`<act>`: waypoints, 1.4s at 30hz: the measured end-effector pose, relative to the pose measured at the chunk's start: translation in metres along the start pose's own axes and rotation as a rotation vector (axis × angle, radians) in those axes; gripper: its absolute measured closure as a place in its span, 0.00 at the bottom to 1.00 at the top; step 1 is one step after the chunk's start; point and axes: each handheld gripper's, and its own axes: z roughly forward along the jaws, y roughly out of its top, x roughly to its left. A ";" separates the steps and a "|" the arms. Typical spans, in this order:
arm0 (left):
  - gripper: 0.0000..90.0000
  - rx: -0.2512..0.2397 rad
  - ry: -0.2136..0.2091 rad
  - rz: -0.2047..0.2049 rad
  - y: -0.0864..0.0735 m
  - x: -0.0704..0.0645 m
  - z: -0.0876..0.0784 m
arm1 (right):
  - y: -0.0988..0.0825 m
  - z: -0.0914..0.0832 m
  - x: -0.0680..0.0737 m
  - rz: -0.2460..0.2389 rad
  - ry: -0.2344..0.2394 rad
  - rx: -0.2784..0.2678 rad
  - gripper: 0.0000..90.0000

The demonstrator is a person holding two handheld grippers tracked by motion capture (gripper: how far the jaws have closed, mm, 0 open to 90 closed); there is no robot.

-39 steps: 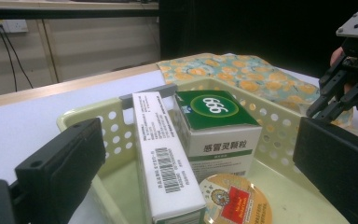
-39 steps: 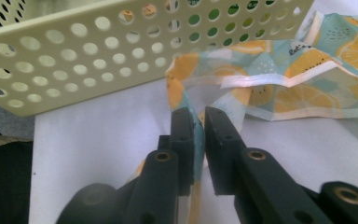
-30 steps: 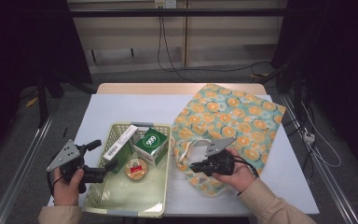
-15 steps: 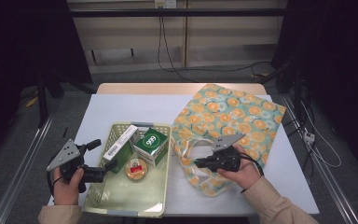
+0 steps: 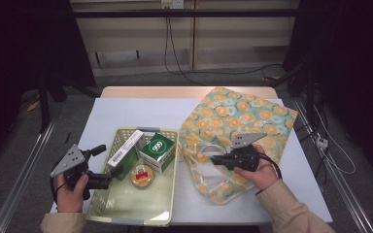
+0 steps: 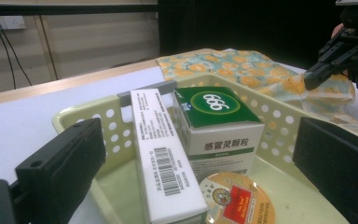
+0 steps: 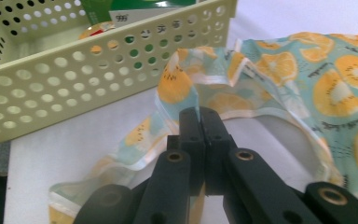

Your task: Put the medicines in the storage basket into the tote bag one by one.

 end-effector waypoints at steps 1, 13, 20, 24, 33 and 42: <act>0.02 -0.004 -0.004 -0.003 0.000 0.000 0.001 | -0.001 -0.001 -0.002 0.006 0.001 -0.003 0.99; 0.02 -0.002 -0.008 0.001 0.000 0.000 0.002 | -0.007 0.000 -0.010 0.031 -0.019 -0.003 1.00; 0.02 -0.008 -0.009 0.002 0.001 -0.001 0.000 | -0.003 -0.004 -0.016 0.025 -0.053 -0.003 1.00; 0.02 -0.005 -0.005 0.000 0.000 -0.001 0.000 | 0.004 -0.009 -0.027 0.037 -0.076 -0.008 1.00; 0.02 -0.004 -0.006 -0.008 -0.002 0.000 0.000 | 0.021 -0.021 -0.060 0.039 -0.137 0.015 1.00; 0.02 -0.007 -0.004 -0.010 -0.003 0.000 -0.002 | 0.027 -0.023 -0.089 0.107 -0.153 -0.004 1.00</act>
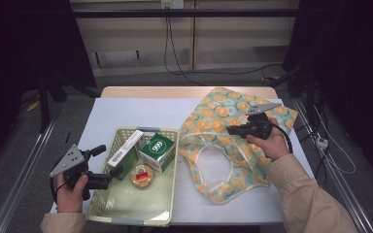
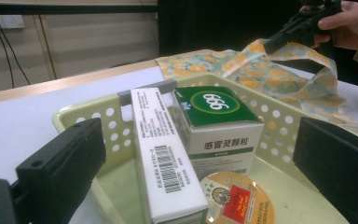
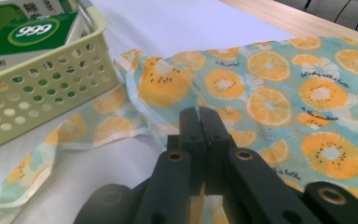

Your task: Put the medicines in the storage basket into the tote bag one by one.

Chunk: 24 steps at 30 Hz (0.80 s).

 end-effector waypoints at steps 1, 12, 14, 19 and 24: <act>0.02 -0.001 -0.001 0.001 0.000 0.000 0.000 | 0.001 0.000 -0.003 0.007 -0.004 0.000 1.00; 0.02 0.005 0.002 -0.014 -0.002 0.000 0.001 | 0.014 0.004 -0.046 0.078 -0.044 -0.015 1.00; 0.02 0.005 -0.001 -0.014 -0.002 0.000 0.001 | 0.015 0.006 -0.054 0.092 -0.054 -0.011 1.00; 0.02 0.006 0.002 -0.015 -0.002 0.001 0.000 | 0.014 0.014 -0.077 0.116 -0.080 0.008 1.00; 0.02 0.007 0.002 -0.017 -0.002 0.001 0.002 | 0.015 0.016 -0.102 0.164 -0.142 -0.003 1.00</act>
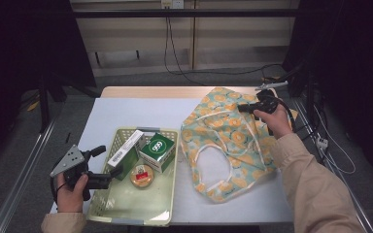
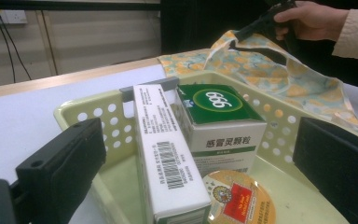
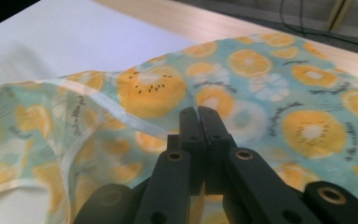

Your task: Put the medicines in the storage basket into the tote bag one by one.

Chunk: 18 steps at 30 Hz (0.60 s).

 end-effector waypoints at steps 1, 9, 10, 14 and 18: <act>0.02 0.003 0.000 0.000 0.000 -0.001 0.001 | 0.000 0.001 -0.002 -0.002 -0.015 0.009 0.99; 0.02 0.002 0.000 -0.002 0.000 -0.001 0.001 | -0.005 -0.003 0.008 -0.023 -0.093 0.030 0.64; 0.02 0.003 -0.002 0.002 0.000 -0.001 0.001 | -0.006 -0.006 0.013 -0.029 -0.087 0.021 0.61; 0.02 0.000 -0.001 0.000 0.000 -0.001 0.001 | -0.009 -0.018 0.032 -0.075 -0.068 0.006 0.52; 0.02 0.003 -0.002 0.004 -0.001 -0.001 0.001 | -0.018 -0.028 0.060 -0.135 0.025 0.018 0.49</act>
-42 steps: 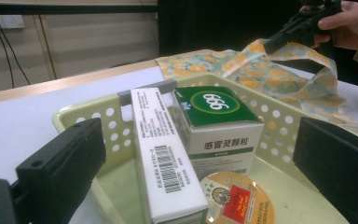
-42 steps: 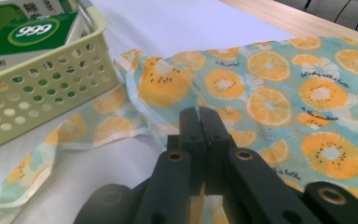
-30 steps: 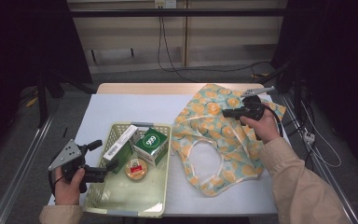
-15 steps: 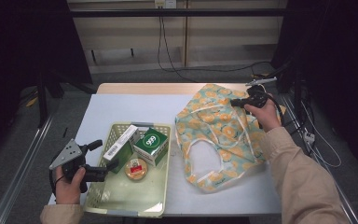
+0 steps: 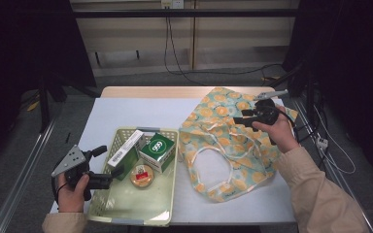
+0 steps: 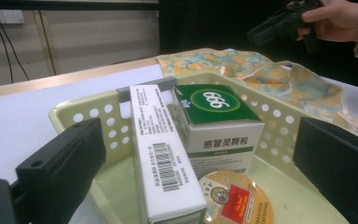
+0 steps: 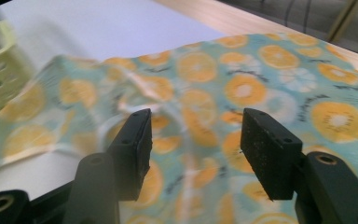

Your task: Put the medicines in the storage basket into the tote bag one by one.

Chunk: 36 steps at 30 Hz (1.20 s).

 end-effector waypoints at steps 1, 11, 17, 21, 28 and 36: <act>0.02 -0.003 0.000 -0.002 0.000 0.000 0.000 | -0.001 -0.001 0.005 -0.007 0.012 0.004 0.49; 0.02 -0.002 -0.006 0.004 0.001 -0.002 0.001 | -0.033 0.002 0.067 -0.135 0.145 0.053 0.74; 0.02 -0.003 -0.006 0.003 0.001 -0.002 0.001 | -0.060 0.019 0.072 -0.092 0.141 0.061 0.84; 0.02 -0.010 -0.003 0.006 0.003 -0.003 0.000 | -0.066 0.024 0.065 -0.069 0.109 0.079 0.84; 0.02 -0.006 -0.002 0.008 0.002 -0.002 0.001 | -0.066 0.028 0.069 -0.105 0.081 0.101 0.81; 0.02 -0.006 -0.007 0.012 0.003 -0.002 0.001 | -0.068 0.026 0.063 -0.060 0.088 0.089 0.82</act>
